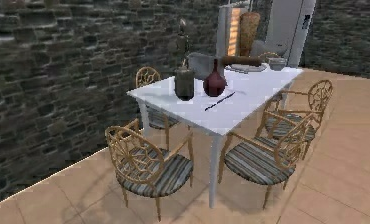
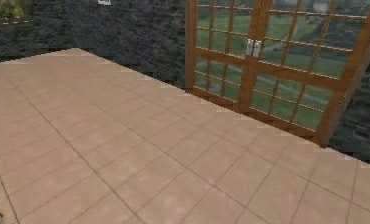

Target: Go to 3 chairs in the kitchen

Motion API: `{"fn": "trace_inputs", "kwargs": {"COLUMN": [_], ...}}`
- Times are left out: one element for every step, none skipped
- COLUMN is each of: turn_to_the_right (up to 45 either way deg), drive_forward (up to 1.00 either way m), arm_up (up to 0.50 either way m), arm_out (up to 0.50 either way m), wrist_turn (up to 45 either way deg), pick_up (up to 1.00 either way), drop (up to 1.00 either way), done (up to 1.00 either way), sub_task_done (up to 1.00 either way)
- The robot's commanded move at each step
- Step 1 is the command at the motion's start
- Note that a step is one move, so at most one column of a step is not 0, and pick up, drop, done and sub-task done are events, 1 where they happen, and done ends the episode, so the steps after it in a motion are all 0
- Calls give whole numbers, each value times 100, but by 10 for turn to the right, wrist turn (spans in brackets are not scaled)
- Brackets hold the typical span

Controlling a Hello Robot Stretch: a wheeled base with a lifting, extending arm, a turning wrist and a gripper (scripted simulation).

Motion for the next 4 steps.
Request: {"fn": "trace_inputs", "kwargs": {"turn_to_the_right": [0, -120, 0, 450], "drive_forward": [15, 0, 0, 0], "arm_up": [0, 0, 0, 0], "arm_out": [0, 0, 0, 0], "wrist_turn": [0, 0, 0, 0], "pick_up": [0, 0, 0, 0], "drop": [0, 0, 0, 0], "done": [0, 0, 0, 0], "sub_task_done": [0, 0, 100, 0]}}
